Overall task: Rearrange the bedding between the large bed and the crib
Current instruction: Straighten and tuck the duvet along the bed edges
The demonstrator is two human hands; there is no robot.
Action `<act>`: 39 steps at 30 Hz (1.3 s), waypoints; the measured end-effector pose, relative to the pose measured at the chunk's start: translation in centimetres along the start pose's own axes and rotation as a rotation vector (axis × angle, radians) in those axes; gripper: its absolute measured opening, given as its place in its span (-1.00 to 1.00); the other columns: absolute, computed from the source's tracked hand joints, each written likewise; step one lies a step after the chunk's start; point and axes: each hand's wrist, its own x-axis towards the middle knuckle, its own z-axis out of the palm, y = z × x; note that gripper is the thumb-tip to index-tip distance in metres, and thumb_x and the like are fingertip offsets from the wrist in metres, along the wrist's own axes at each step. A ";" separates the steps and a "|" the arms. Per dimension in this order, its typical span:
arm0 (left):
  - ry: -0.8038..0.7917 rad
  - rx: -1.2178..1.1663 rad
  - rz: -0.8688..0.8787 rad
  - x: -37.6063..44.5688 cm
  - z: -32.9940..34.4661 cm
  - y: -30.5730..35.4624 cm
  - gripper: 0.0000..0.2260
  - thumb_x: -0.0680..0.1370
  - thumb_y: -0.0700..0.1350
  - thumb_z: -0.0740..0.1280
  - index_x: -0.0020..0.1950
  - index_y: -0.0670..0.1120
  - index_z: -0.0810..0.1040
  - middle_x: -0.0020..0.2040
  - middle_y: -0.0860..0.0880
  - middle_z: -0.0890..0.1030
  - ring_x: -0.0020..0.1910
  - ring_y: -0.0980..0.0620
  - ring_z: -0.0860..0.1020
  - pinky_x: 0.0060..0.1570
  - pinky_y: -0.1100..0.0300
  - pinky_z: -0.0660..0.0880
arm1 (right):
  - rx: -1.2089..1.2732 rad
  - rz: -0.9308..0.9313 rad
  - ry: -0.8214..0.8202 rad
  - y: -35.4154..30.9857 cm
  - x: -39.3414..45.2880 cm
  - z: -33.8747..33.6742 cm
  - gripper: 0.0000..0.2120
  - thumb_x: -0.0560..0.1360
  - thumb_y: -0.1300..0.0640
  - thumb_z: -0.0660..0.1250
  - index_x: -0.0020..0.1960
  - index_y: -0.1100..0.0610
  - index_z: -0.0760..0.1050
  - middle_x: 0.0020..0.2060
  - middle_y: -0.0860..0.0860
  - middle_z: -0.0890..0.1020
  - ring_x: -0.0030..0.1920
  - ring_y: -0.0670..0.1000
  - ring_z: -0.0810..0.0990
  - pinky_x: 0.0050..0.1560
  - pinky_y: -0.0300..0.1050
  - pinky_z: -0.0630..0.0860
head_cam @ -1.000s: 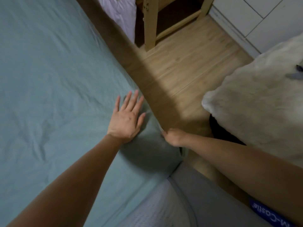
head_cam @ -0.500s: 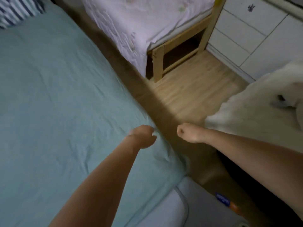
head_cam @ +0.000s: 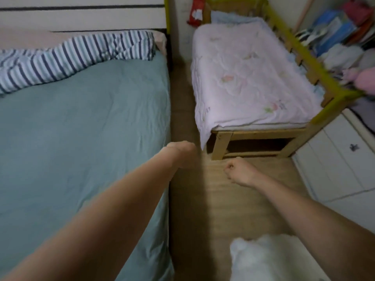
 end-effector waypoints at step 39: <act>0.162 -0.231 -0.586 30.9 -36.4 -36.3 -0.66 0.61 0.04 0.17 0.32 -0.07 0.46 0.28 -0.06 0.51 0.27 -0.09 0.45 0.24 0.08 0.38 | -0.274 -0.406 -0.074 -32.3 63.9 -31.5 -0.78 0.50 0.21 0.18 -0.05 0.26 0.57 -0.16 0.12 0.63 -0.10 0.14 0.60 -0.03 0.05 0.55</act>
